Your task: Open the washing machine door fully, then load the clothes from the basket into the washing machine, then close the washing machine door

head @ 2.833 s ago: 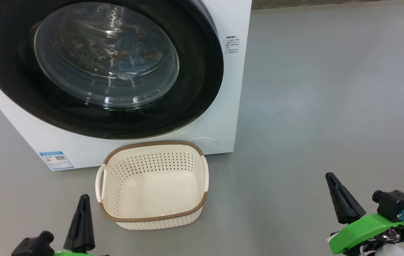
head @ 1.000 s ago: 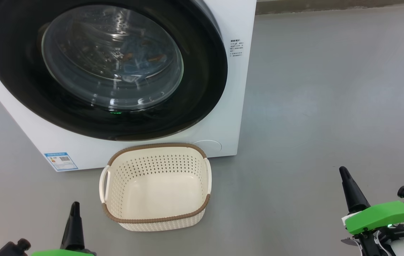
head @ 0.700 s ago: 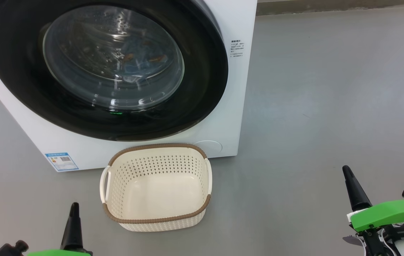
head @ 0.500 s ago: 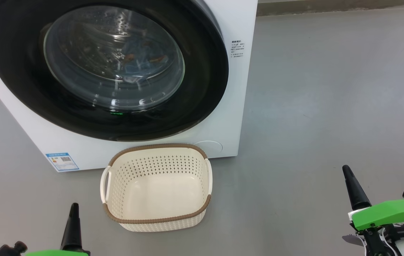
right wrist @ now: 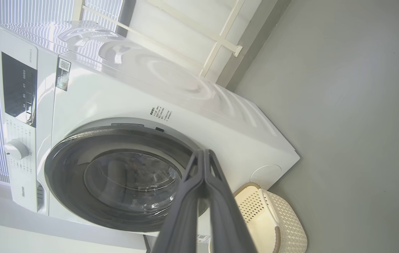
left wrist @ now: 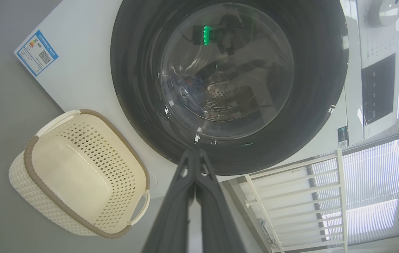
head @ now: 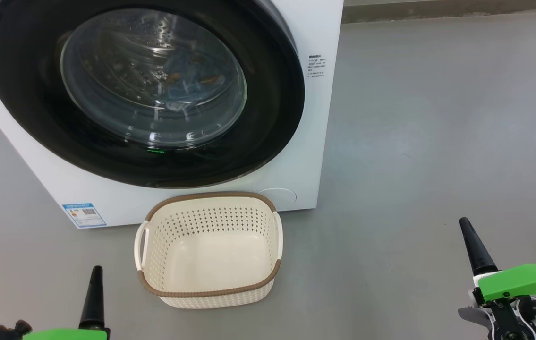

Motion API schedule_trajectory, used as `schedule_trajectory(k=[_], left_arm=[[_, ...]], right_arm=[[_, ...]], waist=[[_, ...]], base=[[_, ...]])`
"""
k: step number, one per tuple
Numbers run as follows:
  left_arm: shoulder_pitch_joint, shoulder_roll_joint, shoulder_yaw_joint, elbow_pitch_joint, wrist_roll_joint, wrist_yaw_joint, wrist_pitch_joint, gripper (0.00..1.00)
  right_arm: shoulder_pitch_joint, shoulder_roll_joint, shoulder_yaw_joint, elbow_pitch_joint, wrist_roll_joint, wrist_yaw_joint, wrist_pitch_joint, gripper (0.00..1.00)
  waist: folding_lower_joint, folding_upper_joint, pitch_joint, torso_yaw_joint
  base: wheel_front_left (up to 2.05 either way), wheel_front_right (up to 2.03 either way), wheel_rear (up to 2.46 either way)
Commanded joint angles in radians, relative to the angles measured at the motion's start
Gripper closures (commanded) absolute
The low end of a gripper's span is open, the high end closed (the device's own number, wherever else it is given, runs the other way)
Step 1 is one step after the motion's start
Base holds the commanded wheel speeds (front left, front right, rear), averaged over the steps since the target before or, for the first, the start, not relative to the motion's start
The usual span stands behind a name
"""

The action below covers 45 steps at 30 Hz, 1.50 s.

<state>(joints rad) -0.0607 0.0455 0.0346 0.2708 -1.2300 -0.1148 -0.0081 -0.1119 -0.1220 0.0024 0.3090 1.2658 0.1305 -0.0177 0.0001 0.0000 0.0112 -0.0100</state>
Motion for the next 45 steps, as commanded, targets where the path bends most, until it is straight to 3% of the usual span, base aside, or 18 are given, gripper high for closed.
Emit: schedule_trajectory(k=[1, 36, 45], left_arm=[[-0.039, 0.010, 0.027, -0.019, -0.030, -0.007, 0.009, 1.00], [-0.054, 0.005, 0.078, -0.018, -0.354, -0.015, 0.115, 1.00], [-0.055, 0.005, 0.081, -0.018, -0.377, -0.016, 0.123, 1.00]], right_arm=[[-0.011, -0.003, 0.002, -0.032, 0.031, 0.000, 0.007, 1.00], [-0.002, 0.057, -0.095, -0.057, 0.334, 0.000, 0.112, 1.00], [-0.002, 0.061, -0.103, -0.059, 0.354, 0.000, 0.120, 1.00]], waist=[[-0.0001, 0.0000, 0.000, 0.000], [-0.0001, 0.0000, -0.010, 0.009], [-0.0001, 0.0000, -0.011, 0.010]], base=[[0.00, 0.00, 0.00], [0.00, 0.00, 0.00], [0.00, 0.00, 0.00]])
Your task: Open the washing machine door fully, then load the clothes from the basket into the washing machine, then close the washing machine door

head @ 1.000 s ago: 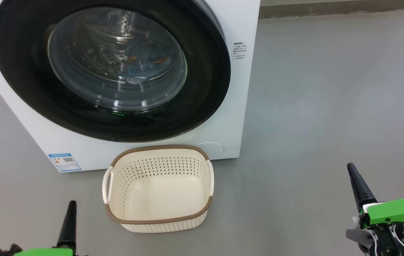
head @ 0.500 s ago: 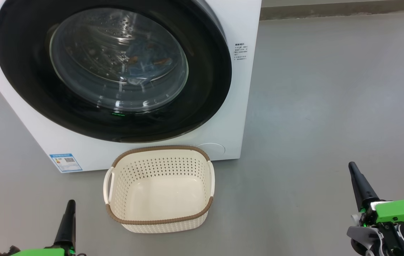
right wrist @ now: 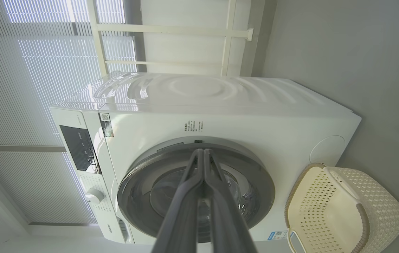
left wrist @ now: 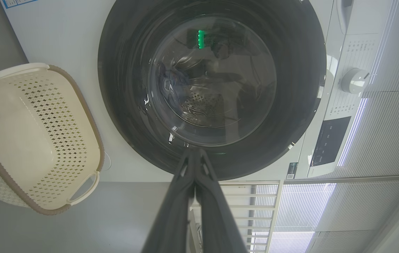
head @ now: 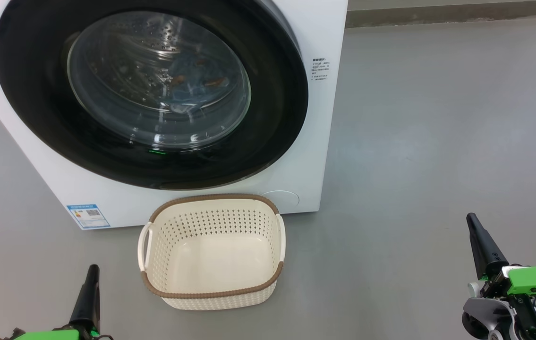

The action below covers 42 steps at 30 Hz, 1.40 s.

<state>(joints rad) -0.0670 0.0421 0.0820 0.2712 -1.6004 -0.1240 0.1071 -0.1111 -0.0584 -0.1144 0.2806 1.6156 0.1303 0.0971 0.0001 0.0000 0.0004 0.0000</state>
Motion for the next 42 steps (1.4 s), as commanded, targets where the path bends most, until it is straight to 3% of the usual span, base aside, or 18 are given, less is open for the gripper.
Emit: schedule_trajectory(k=[1, 42], left_arm=[[-0.049, 0.008, 0.034, -0.018, -0.007, -0.007, 0.007, 1.00], [-0.048, 0.008, 0.034, -0.019, -0.007, -0.007, 0.007, 1.00]], right_arm=[[-0.003, -0.002, 0.014, -0.031, 0.004, 0.000, 0.005, 1.00], [-0.003, 0.000, 0.010, -0.031, 0.001, 0.000, 0.008, 1.00]], waist=[[0.0000, 0.0000, 0.000, 0.000], [0.0000, 0.0000, 0.000, 0.000]], base=[[0.00, 0.00, 0.00], [0.00, 0.00, 0.00]])
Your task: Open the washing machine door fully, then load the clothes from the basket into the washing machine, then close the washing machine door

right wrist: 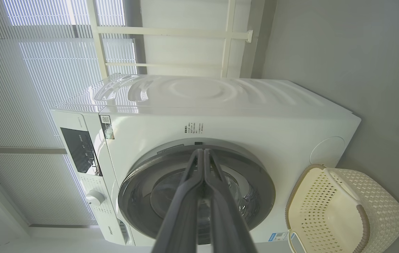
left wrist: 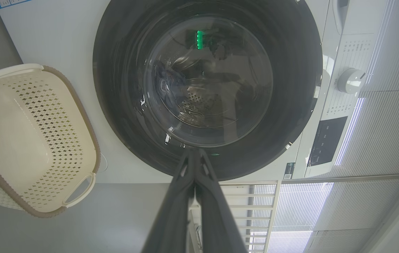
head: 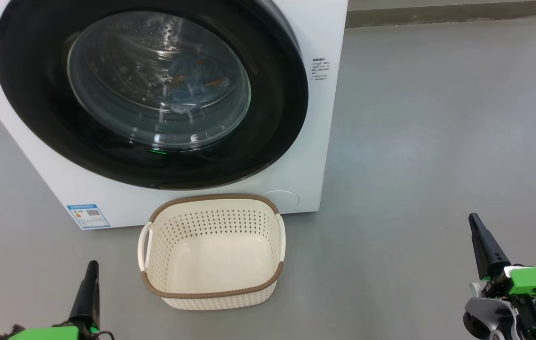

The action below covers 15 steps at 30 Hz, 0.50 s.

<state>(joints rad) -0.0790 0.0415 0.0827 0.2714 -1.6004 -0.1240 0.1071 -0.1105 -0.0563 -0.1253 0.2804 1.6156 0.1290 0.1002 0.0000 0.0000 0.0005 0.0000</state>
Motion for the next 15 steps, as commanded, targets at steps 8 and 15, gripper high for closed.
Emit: schedule_trajectory(k=[8, 15], left_arm=[[-0.036, 0.009, 0.033, -0.020, -0.007, -0.007, 0.007, 1.00], [-0.036, 0.009, 0.033, -0.020, -0.007, -0.007, 0.007, 1.00]], right_arm=[[-0.003, -0.002, 0.021, -0.030, 0.001, 0.002, 0.005, 1.00], [-0.004, -0.001, 0.020, -0.030, 0.000, 0.002, 0.006, 1.00]], waist=[[0.0000, 0.0000, 0.000, 0.000], [0.0000, 0.0000, 0.000, 0.000]], base=[[0.00, 0.00, 0.00], [0.00, 0.00, 0.00]])
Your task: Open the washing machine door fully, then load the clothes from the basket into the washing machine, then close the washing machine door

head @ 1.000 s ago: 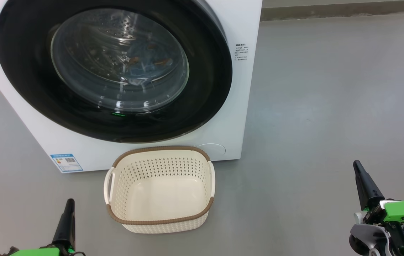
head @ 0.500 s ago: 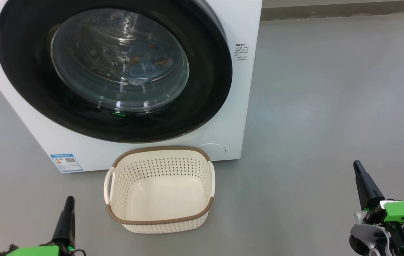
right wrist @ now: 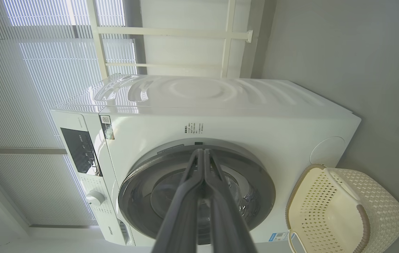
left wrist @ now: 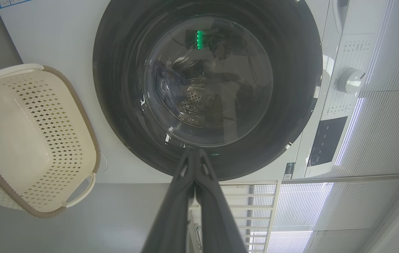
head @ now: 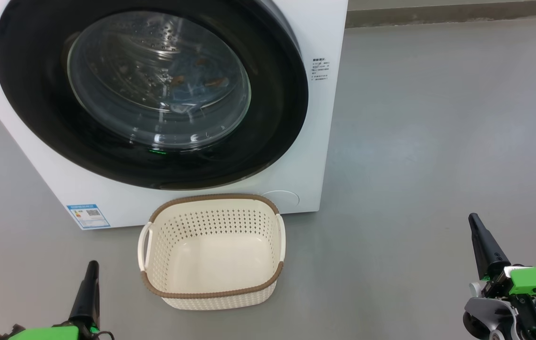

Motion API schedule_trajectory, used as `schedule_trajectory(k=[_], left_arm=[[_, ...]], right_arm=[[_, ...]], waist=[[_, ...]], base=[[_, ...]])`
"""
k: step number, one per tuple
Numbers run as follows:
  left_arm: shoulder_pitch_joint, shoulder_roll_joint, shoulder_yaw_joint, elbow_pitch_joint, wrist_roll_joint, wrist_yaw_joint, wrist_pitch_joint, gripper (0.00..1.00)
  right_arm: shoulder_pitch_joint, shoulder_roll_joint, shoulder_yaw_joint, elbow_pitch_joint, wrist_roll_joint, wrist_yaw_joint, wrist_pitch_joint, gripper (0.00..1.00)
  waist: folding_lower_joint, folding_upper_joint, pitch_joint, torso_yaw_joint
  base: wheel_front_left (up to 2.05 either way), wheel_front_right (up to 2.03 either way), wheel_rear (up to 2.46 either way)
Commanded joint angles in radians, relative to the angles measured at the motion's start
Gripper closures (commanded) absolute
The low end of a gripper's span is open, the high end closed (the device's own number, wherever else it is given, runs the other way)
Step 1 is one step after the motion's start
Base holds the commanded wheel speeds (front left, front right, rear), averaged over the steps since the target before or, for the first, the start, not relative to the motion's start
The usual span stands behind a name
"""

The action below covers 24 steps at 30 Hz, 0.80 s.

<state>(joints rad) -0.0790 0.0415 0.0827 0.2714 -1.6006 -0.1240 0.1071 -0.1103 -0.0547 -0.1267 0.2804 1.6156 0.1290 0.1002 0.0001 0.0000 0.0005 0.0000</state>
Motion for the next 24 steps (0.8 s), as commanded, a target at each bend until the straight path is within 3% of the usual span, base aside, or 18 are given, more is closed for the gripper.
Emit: schedule_trajectory(k=[1, 24], left_arm=[[-0.036, 0.009, 0.033, -0.020, -0.006, -0.007, 0.007, 1.00], [-0.036, 0.009, 0.033, -0.020, -0.006, -0.007, 0.007, 1.00]], right_arm=[[-0.004, -0.003, 0.021, -0.030, 0.000, 0.002, 0.006, 1.00], [-0.004, -0.002, 0.020, -0.030, -0.001, 0.002, 0.007, 1.00]], waist=[[0.0000, 0.0000, 0.000, 0.000], [-0.0001, 0.0000, 0.000, 0.000]], base=[[0.00, 0.00, 0.00], [0.00, 0.00, 0.00]])
